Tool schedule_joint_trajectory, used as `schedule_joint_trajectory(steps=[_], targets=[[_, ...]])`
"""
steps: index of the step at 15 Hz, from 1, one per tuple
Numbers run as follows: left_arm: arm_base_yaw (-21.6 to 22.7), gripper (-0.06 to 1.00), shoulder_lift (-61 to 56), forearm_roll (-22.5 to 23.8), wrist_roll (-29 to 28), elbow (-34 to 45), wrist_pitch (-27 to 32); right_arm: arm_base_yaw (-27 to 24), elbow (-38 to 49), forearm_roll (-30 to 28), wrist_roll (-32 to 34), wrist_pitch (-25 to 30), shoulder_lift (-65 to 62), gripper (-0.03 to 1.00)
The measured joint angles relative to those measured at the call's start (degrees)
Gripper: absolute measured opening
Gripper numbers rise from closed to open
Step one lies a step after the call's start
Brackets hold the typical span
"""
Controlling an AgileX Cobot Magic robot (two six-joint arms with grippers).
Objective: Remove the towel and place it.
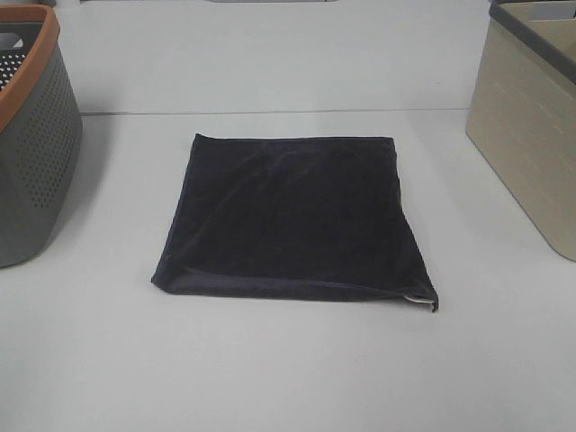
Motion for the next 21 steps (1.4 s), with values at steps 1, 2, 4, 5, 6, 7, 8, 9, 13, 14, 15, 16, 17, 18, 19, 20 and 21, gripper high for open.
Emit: schedule_joint_trajectory(steps=[1,2,4,5,6,7,8,9,13,14,15,16,17,18,19,20,21], targets=[[0.00,0.76,0.00,0.00,0.00,0.00,0.00,0.00,0.00,0.00,0.00,0.00,0.00,0.76],[0.00,0.76,0.00,0.00,0.00,0.00,0.00,0.00,0.00,0.00,0.00,0.00,0.00,0.76],[0.00,0.76,0.00,0.06,-0.97,0.00,0.00,0.00,0.00,0.00,0.00,0.00,0.00,0.76],[0.00,0.76,0.00,0.34,-1.38,0.00,0.00,0.00,0.00,0.00,0.00,0.00,0.00,0.76],[0.00,0.76,0.00,0.52,-1.49,0.00,0.00,0.00,0.00,0.00,0.00,0.00,0.00,0.76],[0.00,0.76,0.00,0.74,-1.49,0.00,0.00,0.00,0.00,0.00,0.00,0.00,0.00,0.76],[0.00,0.76,0.00,0.86,-1.49,0.00,0.00,0.00,0.00,0.00,0.00,0.00,0.00,0.76],[0.00,0.76,0.00,0.86,-1.49,0.00,0.00,0.00,0.00,0.00,0.00,0.00,0.00,0.76],[0.00,0.76,0.00,0.92,-1.49,0.00,0.00,0.00,0.00,0.00,0.00,0.00,0.00,0.76],[0.00,0.76,0.00,0.92,-1.49,0.00,0.00,0.00,0.00,0.00,0.00,0.00,0.00,0.76],[0.00,0.76,0.00,0.92,-1.66,0.00,0.00,-0.34,0.00,0.00,0.06,0.00,0.00,0.76],[0.00,0.76,0.00,0.92,-1.66,0.00,0.00,-0.40,0.00,0.06,0.06,0.00,0.00,0.76],[0.00,0.76,0.00,0.92,-1.66,0.00,0.00,-0.40,0.00,0.17,0.06,0.00,0.00,0.76],[0.00,0.76,0.00,0.92,-1.66,0.00,0.00,-0.40,0.00,0.34,0.06,0.00,0.00,0.76],[0.00,0.76,0.00,0.92,-1.66,0.00,0.00,-0.40,0.00,0.40,0.06,0.00,0.00,0.76],[0.00,0.76,0.00,0.92,-1.66,0.00,0.00,-0.40,0.00,0.63,0.06,0.00,0.00,0.76],[0.00,0.76,0.00,0.92,-1.66,0.00,0.00,-0.40,0.00,0.63,0.06,0.00,0.00,0.76]])
